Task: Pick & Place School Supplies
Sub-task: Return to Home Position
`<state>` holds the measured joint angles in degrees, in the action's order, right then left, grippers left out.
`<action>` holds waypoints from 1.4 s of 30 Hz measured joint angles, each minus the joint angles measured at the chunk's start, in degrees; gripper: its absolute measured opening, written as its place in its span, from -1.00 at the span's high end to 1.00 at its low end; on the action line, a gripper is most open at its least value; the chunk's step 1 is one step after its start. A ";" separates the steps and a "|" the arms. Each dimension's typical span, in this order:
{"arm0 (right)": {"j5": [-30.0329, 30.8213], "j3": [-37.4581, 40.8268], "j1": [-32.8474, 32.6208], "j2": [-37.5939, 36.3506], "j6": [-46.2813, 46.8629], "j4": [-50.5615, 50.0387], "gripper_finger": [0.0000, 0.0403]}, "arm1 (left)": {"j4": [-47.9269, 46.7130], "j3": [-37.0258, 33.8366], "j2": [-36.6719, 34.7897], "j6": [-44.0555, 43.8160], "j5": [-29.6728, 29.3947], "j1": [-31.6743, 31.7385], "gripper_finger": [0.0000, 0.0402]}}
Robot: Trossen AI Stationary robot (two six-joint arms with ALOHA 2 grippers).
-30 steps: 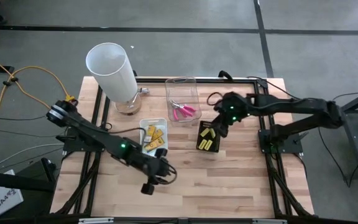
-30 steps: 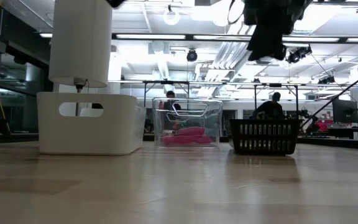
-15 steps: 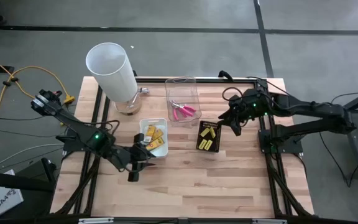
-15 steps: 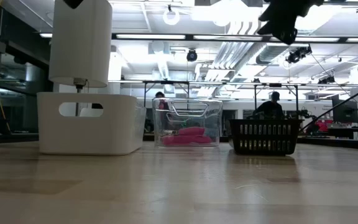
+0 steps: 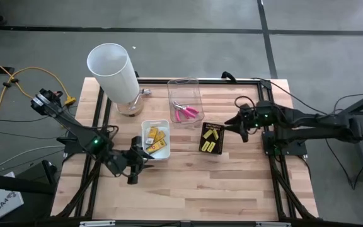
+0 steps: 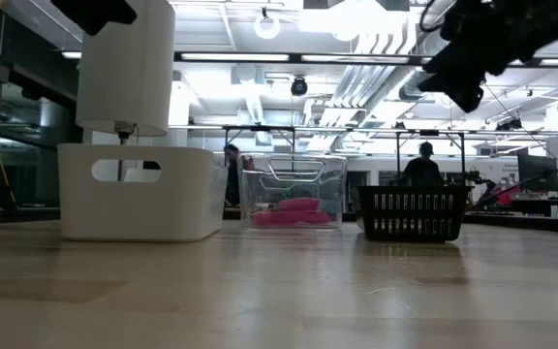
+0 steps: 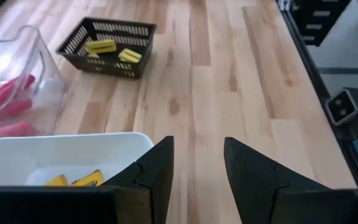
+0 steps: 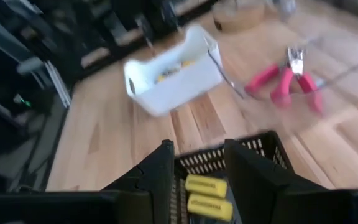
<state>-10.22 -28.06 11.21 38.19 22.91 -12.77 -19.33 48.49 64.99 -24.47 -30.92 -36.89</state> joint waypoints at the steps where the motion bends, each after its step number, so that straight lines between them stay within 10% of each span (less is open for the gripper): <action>1: -0.08 1.90 0.13 -1.59 0.29 2.63 0.34 | 0.94 -0.61 0.00 -0.02 -0.85 -0.28 0.32; 25: 10.32 24.83 0.02 -20.59 -1.72 24.74 0.34 | 4.89 -1.88 0.02 0.00 -1.33 -0.54 0.32; 42: 11.31 27.57 0.21 -29.81 -1.75 15.91 0.34 | 4.89 -1.88 0.02 0.42 -1.31 -0.54 0.32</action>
<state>1.09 -0.49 11.42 8.38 21.15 3.14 -14.44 46.61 65.01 -24.05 -32.23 -37.43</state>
